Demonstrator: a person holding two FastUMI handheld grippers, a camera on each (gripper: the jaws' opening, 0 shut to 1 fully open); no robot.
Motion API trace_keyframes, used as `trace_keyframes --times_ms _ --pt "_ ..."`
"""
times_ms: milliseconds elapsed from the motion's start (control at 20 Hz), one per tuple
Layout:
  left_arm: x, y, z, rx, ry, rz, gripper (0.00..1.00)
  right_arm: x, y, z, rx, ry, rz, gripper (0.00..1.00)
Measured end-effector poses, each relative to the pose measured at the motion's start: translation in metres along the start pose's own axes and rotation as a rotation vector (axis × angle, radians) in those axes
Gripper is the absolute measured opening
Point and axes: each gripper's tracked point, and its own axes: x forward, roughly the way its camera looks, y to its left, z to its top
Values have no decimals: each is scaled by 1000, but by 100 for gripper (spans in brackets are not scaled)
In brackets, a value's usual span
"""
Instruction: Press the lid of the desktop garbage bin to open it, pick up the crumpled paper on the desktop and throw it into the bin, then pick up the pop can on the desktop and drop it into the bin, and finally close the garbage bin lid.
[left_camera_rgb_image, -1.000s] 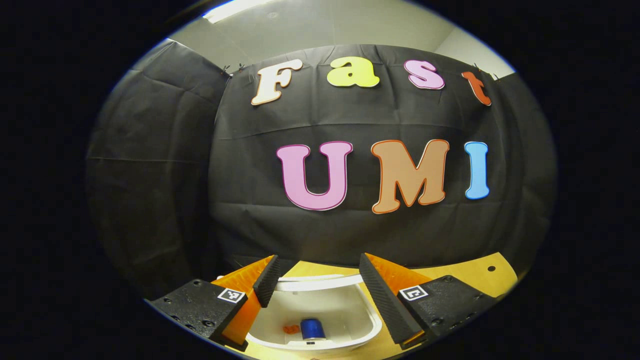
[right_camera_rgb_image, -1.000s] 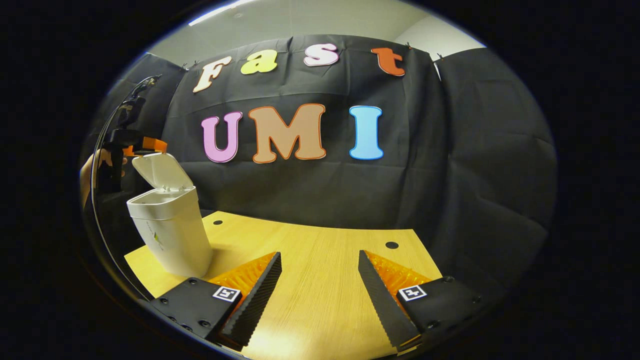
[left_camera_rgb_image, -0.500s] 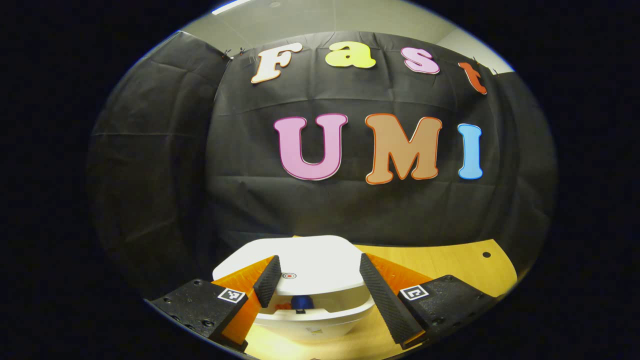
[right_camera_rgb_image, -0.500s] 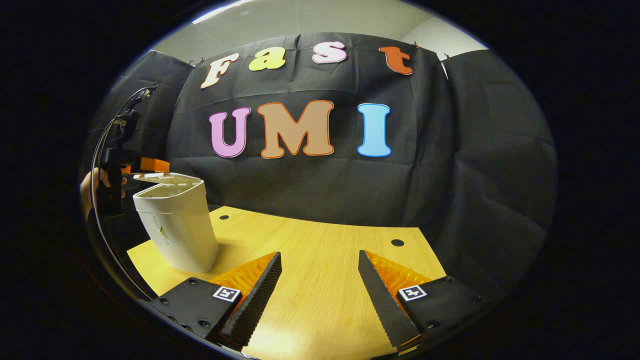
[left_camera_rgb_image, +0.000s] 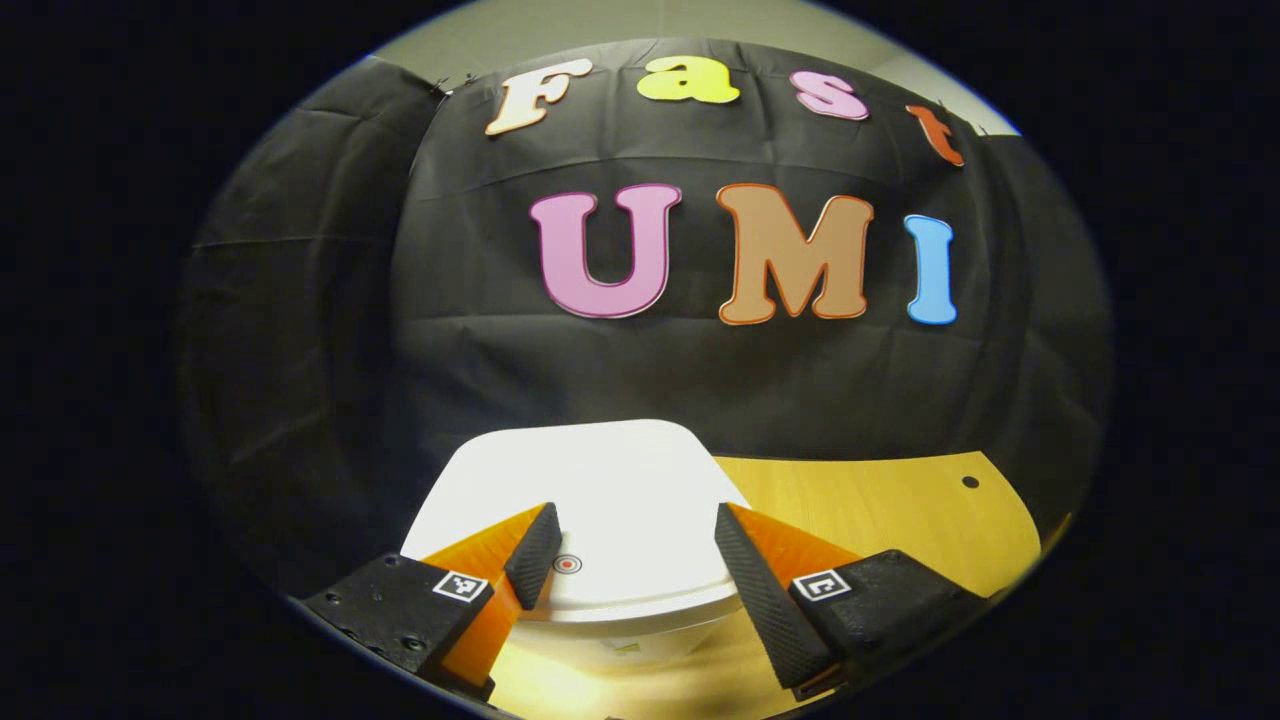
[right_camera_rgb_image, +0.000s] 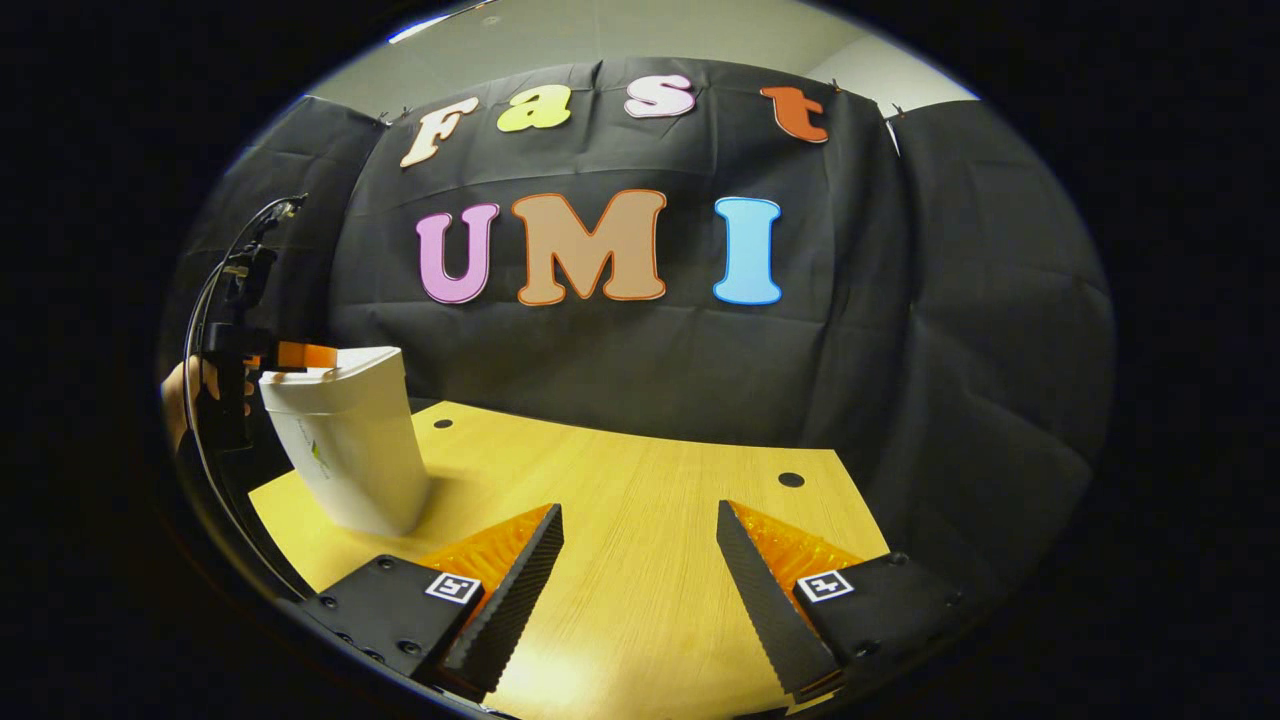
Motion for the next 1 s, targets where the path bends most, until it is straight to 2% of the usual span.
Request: trace_keyframes --times_ms 150,200,300,400,700,850,1000 --pt "-6 1 -4 -67 -19 -25 95 3 -6 0 -6 0 -5 99" --pt "-7 -2 5 -56 -60 -40 96 4 -6 1 -10 -3 -1 99" --pt "-6 -1 1 -16 -61 -27 94 5 -12 5 -5 -12 8 99" --pt "-8 -5 14 -23 -98 -13 94 4 -22 18 19 -47 -3 98" --pt "-54 -63 75 -18 -340 -49 93 -13 -57 51 73 -153 -30 99" --pt "-85 -98 88 -42 -427 -97 93 -28 -66 65 75 -209 -51 98" --pt "-110 -125 86 -49 -457 -156 93 -46 -64 73 84 -255 -87 98"
